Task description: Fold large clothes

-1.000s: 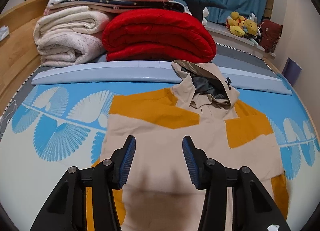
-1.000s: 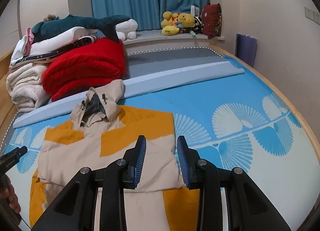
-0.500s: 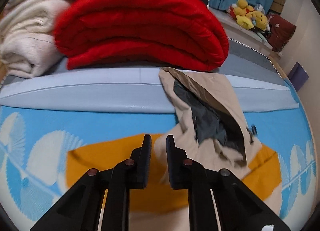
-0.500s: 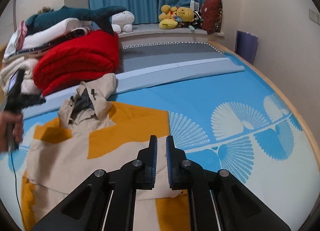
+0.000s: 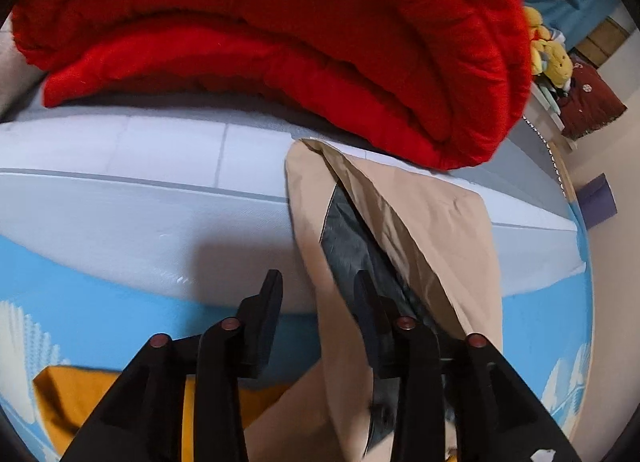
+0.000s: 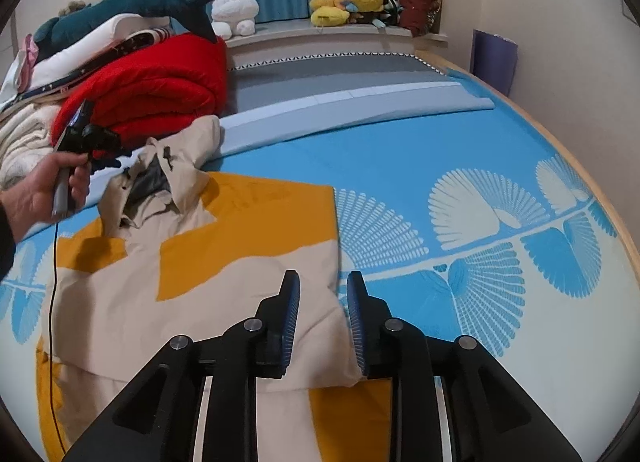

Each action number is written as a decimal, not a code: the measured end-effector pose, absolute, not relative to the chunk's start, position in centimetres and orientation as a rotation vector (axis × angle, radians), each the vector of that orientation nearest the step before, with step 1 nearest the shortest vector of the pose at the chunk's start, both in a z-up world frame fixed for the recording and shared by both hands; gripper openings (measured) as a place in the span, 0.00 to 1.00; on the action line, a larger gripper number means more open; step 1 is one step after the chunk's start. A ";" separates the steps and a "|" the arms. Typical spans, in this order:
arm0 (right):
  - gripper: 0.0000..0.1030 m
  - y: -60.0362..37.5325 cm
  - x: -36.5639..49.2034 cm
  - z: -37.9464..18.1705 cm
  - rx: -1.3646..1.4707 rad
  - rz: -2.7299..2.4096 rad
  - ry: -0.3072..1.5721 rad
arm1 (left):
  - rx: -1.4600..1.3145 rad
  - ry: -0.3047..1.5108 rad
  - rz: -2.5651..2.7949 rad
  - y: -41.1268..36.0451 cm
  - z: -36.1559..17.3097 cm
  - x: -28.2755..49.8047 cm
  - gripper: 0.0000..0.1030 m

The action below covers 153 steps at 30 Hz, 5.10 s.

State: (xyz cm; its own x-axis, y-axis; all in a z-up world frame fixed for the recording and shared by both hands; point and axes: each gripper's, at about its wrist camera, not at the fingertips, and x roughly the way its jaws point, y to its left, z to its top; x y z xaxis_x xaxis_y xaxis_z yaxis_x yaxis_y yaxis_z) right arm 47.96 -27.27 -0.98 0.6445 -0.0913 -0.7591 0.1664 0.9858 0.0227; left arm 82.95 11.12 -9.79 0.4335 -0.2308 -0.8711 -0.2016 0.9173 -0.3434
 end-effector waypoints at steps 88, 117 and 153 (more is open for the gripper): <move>0.47 -16.8 51.0 -5.9 0.481 0.341 1.128 | -0.562 1.188 -0.106 12.6 -8.4 48.3 0.33; 0.03 -19.1 51.3 -17.5 0.816 0.065 1.366 | -0.517 1.366 0.075 11.6 -12.8 49.0 0.13; 0.22 -18.5 51.8 -10.5 0.493 -0.037 1.207 | -0.394 1.338 -0.160 4.0 -9.8 50.0 0.26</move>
State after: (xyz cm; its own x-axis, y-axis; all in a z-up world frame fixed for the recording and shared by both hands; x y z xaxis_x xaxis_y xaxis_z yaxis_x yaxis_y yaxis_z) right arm 51.80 -18.48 -10.52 0.3682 0.2307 -0.9007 0.2847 0.8942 0.3455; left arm 50.00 3.97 -9.78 0.2319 -0.3351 -0.9132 -0.1109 0.9236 -0.3671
